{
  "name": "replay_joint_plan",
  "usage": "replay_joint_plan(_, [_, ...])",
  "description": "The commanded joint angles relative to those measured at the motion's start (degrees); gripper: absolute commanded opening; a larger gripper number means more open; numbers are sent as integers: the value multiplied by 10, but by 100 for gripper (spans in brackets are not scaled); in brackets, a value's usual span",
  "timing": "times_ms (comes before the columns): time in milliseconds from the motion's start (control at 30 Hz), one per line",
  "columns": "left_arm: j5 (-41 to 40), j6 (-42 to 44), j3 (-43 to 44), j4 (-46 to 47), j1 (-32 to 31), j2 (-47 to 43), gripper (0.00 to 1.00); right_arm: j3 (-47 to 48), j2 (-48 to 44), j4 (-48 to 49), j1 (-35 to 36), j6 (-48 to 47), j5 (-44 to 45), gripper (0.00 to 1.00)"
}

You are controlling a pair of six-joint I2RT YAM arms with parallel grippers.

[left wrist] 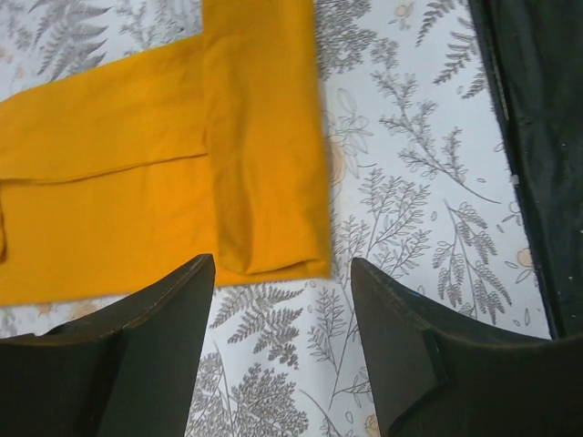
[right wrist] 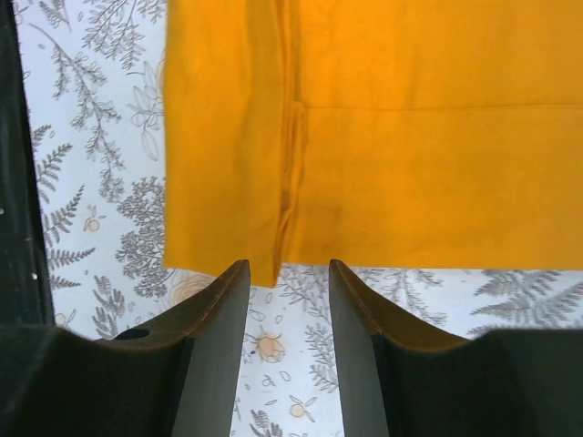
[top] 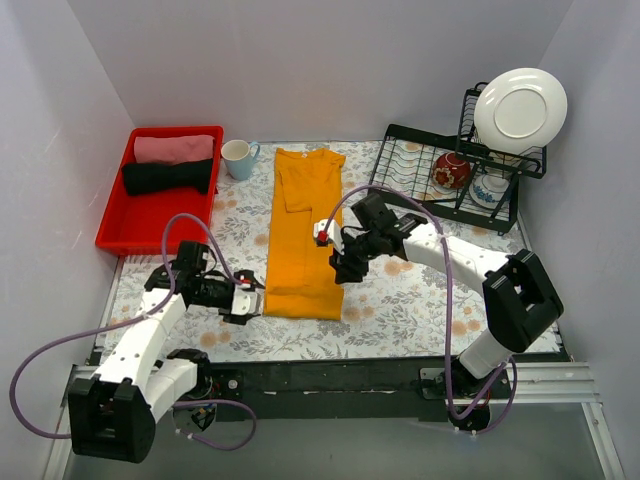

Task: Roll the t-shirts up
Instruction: Roll the T-shirt to the center of the board.

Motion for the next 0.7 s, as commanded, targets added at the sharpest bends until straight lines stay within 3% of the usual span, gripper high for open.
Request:
replay_joint_plan(0, [-8,63,14,-48,-47,37,59,-22,-28,-8,1,27,-22,49])
replay_joint_plan(167, [-33,84,4,-27,-92,83,56,-53,-41,11,1,40,-29,49])
replay_joint_plan(300, [-48,84,-7,43,-101,110,54,-65,-38,21,1,39,-26,47])
replay_joint_plan(667, [-77,95,-1,98,-115,208,47,-56,3,49,-2,48,-31,49])
